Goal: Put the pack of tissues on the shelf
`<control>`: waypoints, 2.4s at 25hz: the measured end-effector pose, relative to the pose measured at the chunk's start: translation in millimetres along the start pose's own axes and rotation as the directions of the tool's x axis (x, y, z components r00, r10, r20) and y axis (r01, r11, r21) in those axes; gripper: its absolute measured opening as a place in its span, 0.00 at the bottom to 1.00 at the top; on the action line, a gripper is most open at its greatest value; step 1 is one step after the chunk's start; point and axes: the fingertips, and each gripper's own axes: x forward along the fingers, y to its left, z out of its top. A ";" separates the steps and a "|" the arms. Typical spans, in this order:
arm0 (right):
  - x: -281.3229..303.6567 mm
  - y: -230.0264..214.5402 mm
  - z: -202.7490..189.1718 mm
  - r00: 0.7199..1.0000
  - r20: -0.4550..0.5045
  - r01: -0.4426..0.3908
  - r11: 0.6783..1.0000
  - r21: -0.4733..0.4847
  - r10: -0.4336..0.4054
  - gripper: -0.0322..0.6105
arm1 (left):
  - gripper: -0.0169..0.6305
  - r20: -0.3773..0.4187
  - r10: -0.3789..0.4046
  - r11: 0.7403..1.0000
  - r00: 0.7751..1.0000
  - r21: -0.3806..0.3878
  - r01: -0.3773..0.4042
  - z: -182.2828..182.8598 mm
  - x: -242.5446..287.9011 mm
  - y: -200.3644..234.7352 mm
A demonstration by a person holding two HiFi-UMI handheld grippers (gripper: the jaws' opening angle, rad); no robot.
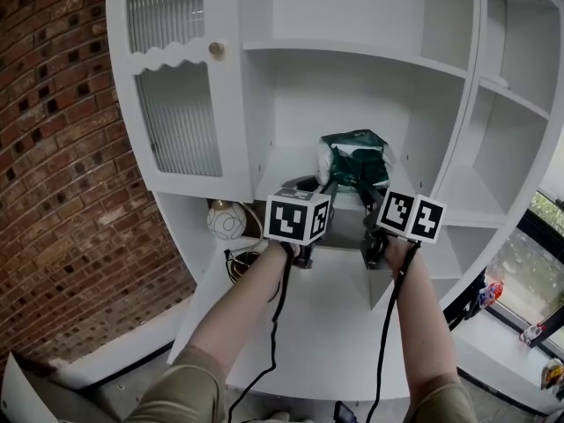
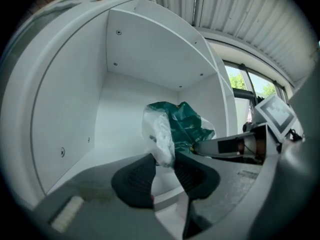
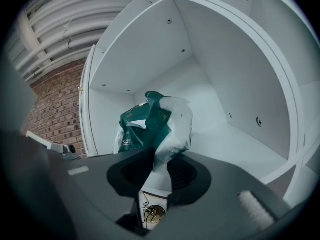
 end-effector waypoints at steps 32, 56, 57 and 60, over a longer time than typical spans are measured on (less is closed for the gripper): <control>6.3 -3.1 2.5 0.980 -0.062 0.139 0.880 -0.454 -0.187 0.21 | 0.27 -0.007 -0.016 0.998 1.000 0.058 0.016 2.8 5.1 -6.5; -8.4 -24.6 9.6 0.957 0.047 0.246 0.717 -0.652 -0.286 0.63 | 0.27 -0.023 0.017 0.997 1.000 0.081 -0.015 -1.0 9.1 -5.5; -9.0 -26.4 8.8 0.958 0.045 0.245 0.723 -0.646 -0.285 0.63 | 0.27 -0.023 0.019 0.996 1.000 0.082 -0.017 -1.0 9.1 -5.3; -9.8 -29.6 6.4 0.961 0.041 0.239 0.747 -0.620 -0.274 0.63 | 0.27 -0.025 0.024 0.996 0.999 0.085 -0.022 -1.4 9.1 -5.0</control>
